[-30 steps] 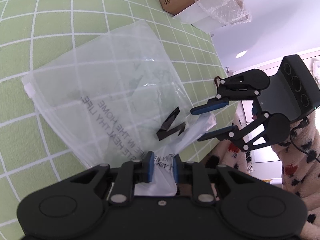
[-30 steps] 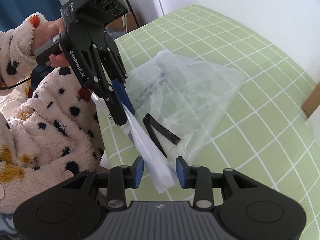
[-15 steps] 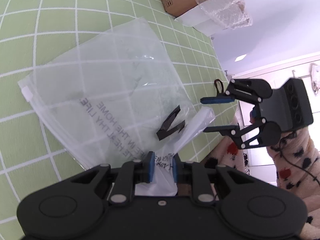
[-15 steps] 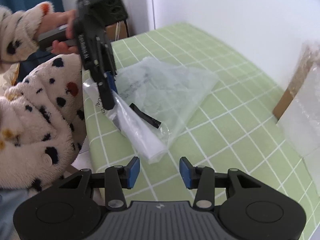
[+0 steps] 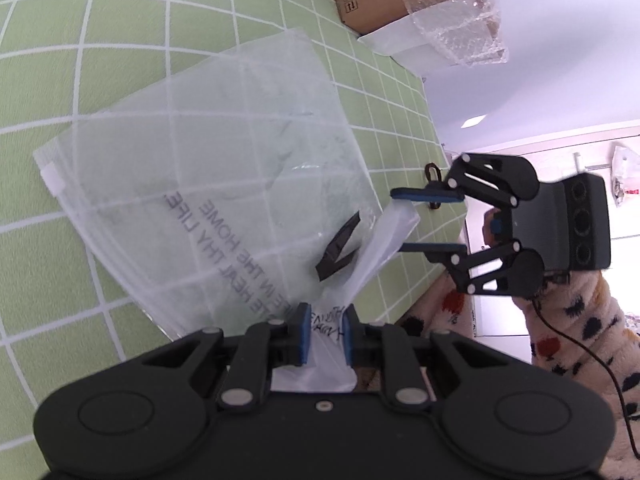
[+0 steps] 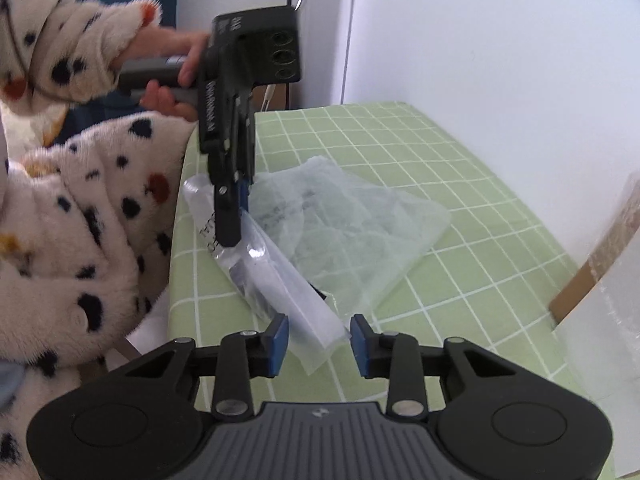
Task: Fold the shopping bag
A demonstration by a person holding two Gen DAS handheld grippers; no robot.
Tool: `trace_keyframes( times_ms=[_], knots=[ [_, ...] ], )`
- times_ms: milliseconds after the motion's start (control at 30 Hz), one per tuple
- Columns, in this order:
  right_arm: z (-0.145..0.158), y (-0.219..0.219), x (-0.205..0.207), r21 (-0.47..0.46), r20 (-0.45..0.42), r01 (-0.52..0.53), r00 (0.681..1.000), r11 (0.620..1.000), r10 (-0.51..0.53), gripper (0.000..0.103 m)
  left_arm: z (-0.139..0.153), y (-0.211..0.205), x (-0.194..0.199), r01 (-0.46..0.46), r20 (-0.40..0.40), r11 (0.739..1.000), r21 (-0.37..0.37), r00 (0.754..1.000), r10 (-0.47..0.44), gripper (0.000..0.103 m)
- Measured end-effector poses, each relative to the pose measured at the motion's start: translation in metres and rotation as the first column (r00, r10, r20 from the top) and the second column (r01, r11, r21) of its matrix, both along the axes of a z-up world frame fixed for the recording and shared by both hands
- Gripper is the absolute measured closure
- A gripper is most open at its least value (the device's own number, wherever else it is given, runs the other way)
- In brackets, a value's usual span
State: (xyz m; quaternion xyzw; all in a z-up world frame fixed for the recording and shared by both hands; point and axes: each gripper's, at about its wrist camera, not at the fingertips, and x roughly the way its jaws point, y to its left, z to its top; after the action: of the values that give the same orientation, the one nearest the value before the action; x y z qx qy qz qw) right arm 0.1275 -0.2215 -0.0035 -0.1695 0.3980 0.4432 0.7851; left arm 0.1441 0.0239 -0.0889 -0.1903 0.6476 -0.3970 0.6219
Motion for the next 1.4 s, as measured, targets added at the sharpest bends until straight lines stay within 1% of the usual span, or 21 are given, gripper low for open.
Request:
trace_keyframes(
  times_ms=[67, 167, 267, 367, 467, 567, 767, 800, 867, 967, 1033, 1067, 1133, 1167, 1200, 1233, 1267, 1300, 1333, 1367, 1400],
  knots=[
    [-0.003, -0.003, 0.009, 0.027, -0.061, 0.028, 0.998, 0.999, -0.027, 0.069, -0.001, 0.001, 0.000, -0.003, -0.005, 1.000, -0.003, 1.000, 0.003, 0.086],
    [-0.006, -0.010, 0.019, 0.073, -0.164, 0.085, 0.984, 0.994, -0.072, 0.071, -0.001, 0.000, 0.000, -0.005, -0.008, 1.000, -0.005, 1.000, 0.005, 0.086],
    [-0.007, -0.007, 0.027, 0.051, -0.244, 0.153, 0.960, 0.987, -0.136, 0.073, -0.002, 0.000, 0.001, -0.009, -0.016, 1.000, -0.006, 1.000, 0.009, 0.087],
    [-0.008, -0.003, 0.034, 0.016, -0.318, 0.220, 0.926, 0.975, -0.204, 0.075, -0.002, 0.001, 0.000, -0.017, -0.020, 1.000, -0.004, 1.000, 0.017, 0.087],
    [-0.002, 0.021, 0.035, -0.109, -0.297, 0.267, 0.910, 0.958, -0.288, 0.076, -0.002, 0.001, -0.002, -0.022, -0.017, 1.000, 0.003, 1.000, 0.022, 0.088],
    [0.000, 0.039, 0.030, -0.196, -0.244, 0.280, 0.914, 0.940, -0.323, 0.076, 0.001, -0.001, -0.005, -0.031, -0.002, 0.999, 0.015, 0.999, 0.032, 0.088],
    [0.001, 0.062, 0.021, -0.296, -0.180, 0.324, 0.905, 0.899, -0.385, 0.078, 0.008, -0.003, -0.016, -0.076, 0.055, 0.996, 0.048, 0.996, 0.074, 0.087],
    [0.000, 0.063, 0.020, -0.301, -0.173, 0.332, 0.903, 0.894, -0.394, 0.079, 0.010, -0.003, -0.020, -0.094, 0.074, 0.994, 0.055, 0.993, 0.090, 0.087],
    [-0.002, 0.065, 0.018, -0.305, -0.162, 0.355, 0.895, 0.884, -0.416, 0.079, 0.018, -0.005, -0.030, -0.125, 0.150, 0.989, 0.084, 0.982, 0.112, 0.084],
    [-0.001, 0.067, 0.016, -0.307, -0.155, 0.391, 0.879, 0.868, -0.451, 0.080, 0.033, -0.006, -0.047, -0.176, 0.269, 0.975, 0.135, 0.954, 0.135, 0.077],
    [-0.001, 0.069, 0.014, -0.312, -0.149, 0.415, 0.867, 0.854, -0.476, 0.080, 0.042, -0.004, -0.055, -0.207, 0.328, 0.966, 0.157, 0.933, 0.147, 0.076],
    [0.000, 0.070, 0.014, -0.316, -0.146, 0.418, 0.866, 0.852, -0.479, 0.081, 0.045, -0.002, -0.057, -0.219, 0.339, 0.963, 0.157, 0.928, 0.155, 0.076],
    [0.001, 0.071, 0.014, -0.320, -0.149, 0.420, 0.863, 0.849, -0.483, 0.081, 0.062, 0.008, -0.067, -0.273, 0.411, 0.952, 0.137, 0.890, 0.196, 0.076],
    [0.001, 0.070, 0.015, -0.320, -0.156, 0.423, 0.859, 0.848, -0.487, 0.081, 0.070, 0.008, -0.073, -0.283, 0.473, 0.950, 0.134, 0.861, 0.190, 0.074],
    [0.001, 0.070, 0.016, -0.320, -0.162, 0.423, 0.857, 0.848, -0.489, 0.081, 0.077, 0.007, -0.079, -0.291, 0.535, 0.948, 0.132, 0.826, 0.179, 0.066],
    [0.001, 0.070, 0.016, -0.321, -0.166, 0.422, 0.856, 0.848, -0.489, 0.080, 0.085, 0.004, -0.088, -0.293, 0.613, 0.947, 0.134, 0.775, 0.153, 0.056],
    [0.001, 0.071, 0.017, -0.322, -0.169, 0.421, 0.856, 0.848, -0.489, 0.080, 0.092, 0.001, -0.098, -0.294, 0.688, 0.946, 0.136, 0.715, 0.123, 0.051],
    [0.001, 0.072, 0.016, -0.325, -0.168, 0.419, 0.857, 0.848, -0.488, 0.080, 0.101, -0.007, -0.114, -0.278, 0.783, 0.950, 0.140, 0.619, 0.066, 0.048],
    [0.002, 0.073, 0.016, -0.328, -0.165, 0.417, 0.858, 0.848, -0.486, 0.081, 0.105, -0.014, -0.123, -0.257, 0.828, 0.955, 0.151, 0.560, 0.020, 0.048],
    [0.002, 0.074, 0.015, -0.330, -0.164, 0.415, 0.859, 0.848, -0.485, 0.081, 0.106, -0.023, -0.132, -0.225, 0.857, 0.959, 0.174, 0.514, -0.035, 0.048],
    [0.002, 0.074, 0.015, -0.330, -0.164, 0.416, 0.859, 0.847, -0.485, 0.081, 0.104, -0.036, -0.138, -0.180, 0.863, 0.960, 0.216, 0.495, -0.102, 0.050]
  ],
)
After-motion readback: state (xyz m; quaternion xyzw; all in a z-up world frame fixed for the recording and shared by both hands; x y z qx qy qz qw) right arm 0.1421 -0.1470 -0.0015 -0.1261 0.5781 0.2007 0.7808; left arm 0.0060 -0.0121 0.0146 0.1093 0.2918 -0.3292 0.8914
